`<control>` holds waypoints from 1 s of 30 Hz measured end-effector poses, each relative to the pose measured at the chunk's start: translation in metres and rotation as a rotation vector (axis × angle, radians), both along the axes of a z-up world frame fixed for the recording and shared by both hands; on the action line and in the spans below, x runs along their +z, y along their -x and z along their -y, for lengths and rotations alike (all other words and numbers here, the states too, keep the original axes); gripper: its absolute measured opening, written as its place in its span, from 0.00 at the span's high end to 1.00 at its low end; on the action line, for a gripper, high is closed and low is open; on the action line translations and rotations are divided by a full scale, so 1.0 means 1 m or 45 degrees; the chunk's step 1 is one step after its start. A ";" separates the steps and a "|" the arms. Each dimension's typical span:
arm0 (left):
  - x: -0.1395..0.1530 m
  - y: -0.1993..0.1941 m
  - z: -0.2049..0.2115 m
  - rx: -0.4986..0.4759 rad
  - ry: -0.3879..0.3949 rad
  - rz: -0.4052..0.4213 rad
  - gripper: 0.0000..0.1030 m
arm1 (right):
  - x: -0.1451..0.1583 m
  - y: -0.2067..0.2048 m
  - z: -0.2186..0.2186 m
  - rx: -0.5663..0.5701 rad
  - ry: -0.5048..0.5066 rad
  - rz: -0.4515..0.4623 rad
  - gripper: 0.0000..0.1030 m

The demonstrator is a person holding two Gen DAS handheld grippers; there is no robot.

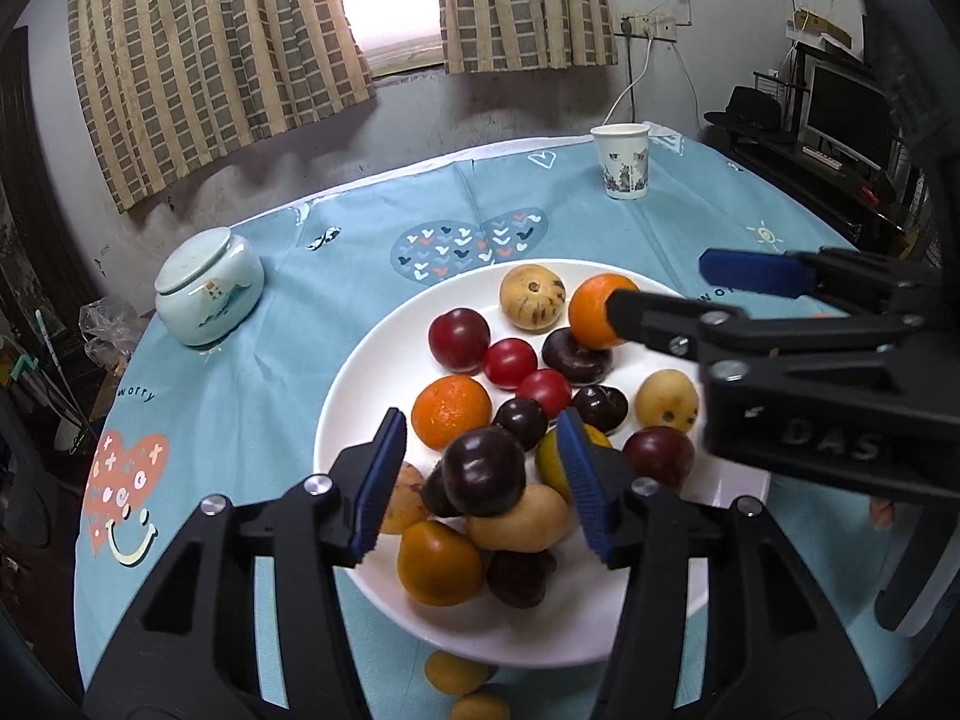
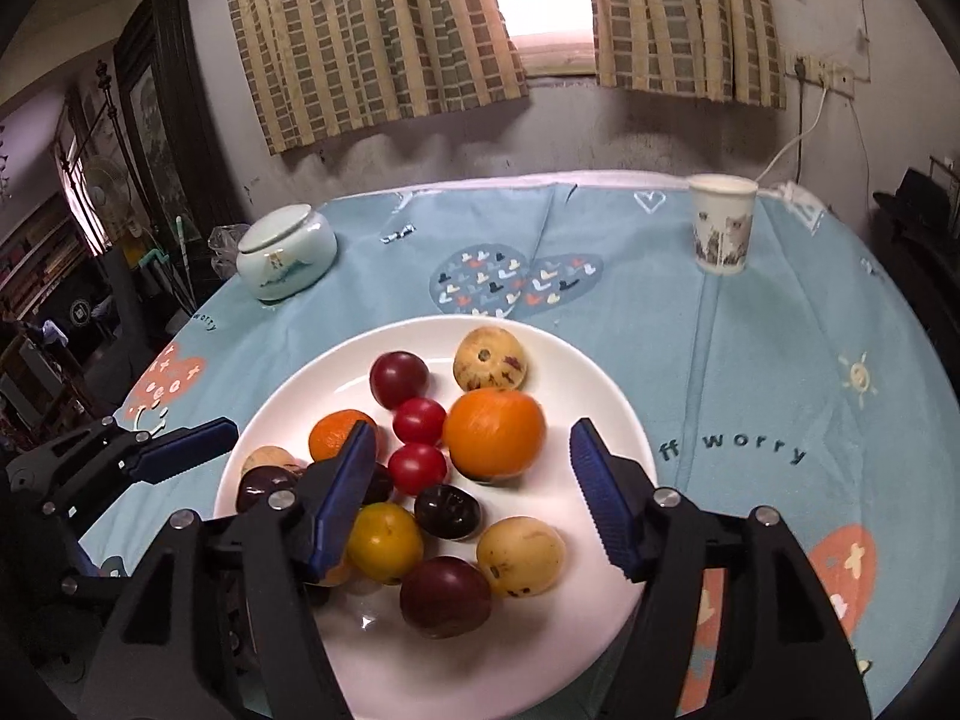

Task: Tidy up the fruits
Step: 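Withdraw both grippers from the plate toward the two small tan fruits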

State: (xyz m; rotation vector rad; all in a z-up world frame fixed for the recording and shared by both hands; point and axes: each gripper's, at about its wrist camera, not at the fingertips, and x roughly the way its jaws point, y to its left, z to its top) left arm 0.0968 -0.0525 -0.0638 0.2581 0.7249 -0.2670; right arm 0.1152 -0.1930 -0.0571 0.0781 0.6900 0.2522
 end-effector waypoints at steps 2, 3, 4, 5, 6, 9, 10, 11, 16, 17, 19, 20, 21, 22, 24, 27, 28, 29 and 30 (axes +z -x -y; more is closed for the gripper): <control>0.006 0.006 -0.003 0.006 0.004 0.019 0.43 | 0.010 0.011 0.001 0.001 -0.012 0.026 0.34; 0.008 0.009 -0.005 0.009 0.008 0.027 0.42 | 0.014 0.015 0.003 0.002 -0.022 0.035 0.34; 0.011 0.012 -0.008 0.011 0.014 0.037 0.38 | 0.018 0.021 0.004 0.001 -0.029 0.046 0.34; 0.015 0.017 -0.012 0.013 0.024 0.049 0.37 | 0.024 0.030 0.005 0.006 -0.033 0.059 0.34; 0.019 0.022 -0.015 0.013 0.031 0.057 0.37 | 0.027 0.036 0.005 0.011 -0.031 0.069 0.34; 0.030 0.037 -0.027 0.012 0.057 0.077 0.34 | 0.036 0.060 0.004 0.032 -0.031 0.096 0.34; 0.033 0.043 -0.035 0.015 0.072 0.086 0.32 | 0.038 0.072 0.003 0.047 -0.033 0.101 0.34; 0.036 0.049 -0.043 0.021 0.090 0.089 0.31 | 0.038 0.082 0.001 0.065 -0.035 0.103 0.34; 0.029 0.070 -0.095 0.073 0.198 0.023 0.25 | 0.011 0.135 -0.036 0.218 0.075 0.039 0.34; 0.025 0.072 -0.102 0.087 0.206 0.006 0.25 | 0.001 0.142 -0.047 0.249 0.124 0.024 0.34; 0.013 0.073 -0.120 0.137 0.232 -0.035 0.24 | -0.017 0.149 -0.067 0.294 0.191 -0.013 0.34; 0.007 0.072 -0.129 0.160 0.267 -0.063 0.24 | -0.027 0.149 -0.079 0.316 0.213 -0.045 0.34; 0.002 0.072 -0.136 0.178 0.298 -0.081 0.23 | -0.035 0.148 -0.087 0.328 0.224 -0.070 0.34; -0.003 0.070 -0.143 0.202 0.339 -0.099 0.23 | -0.042 0.147 -0.094 0.339 0.229 -0.092 0.34; -0.016 0.065 -0.154 0.235 0.414 -0.131 0.23 | -0.053 0.141 -0.110 0.350 0.243 -0.121 0.34; -0.035 0.054 -0.163 0.276 0.440 -0.201 0.23 | -0.062 0.132 -0.127 0.352 0.254 -0.146 0.35; -0.038 0.051 -0.165 0.293 0.423 -0.209 0.23 | -0.064 0.129 -0.131 0.353 0.264 -0.149 0.37; -0.040 0.051 -0.167 0.303 0.414 -0.208 0.23 | -0.067 0.125 -0.135 0.354 0.274 -0.152 0.41; -0.042 0.051 -0.169 0.310 0.409 -0.208 0.23 | -0.070 0.119 -0.139 0.359 0.276 -0.165 0.43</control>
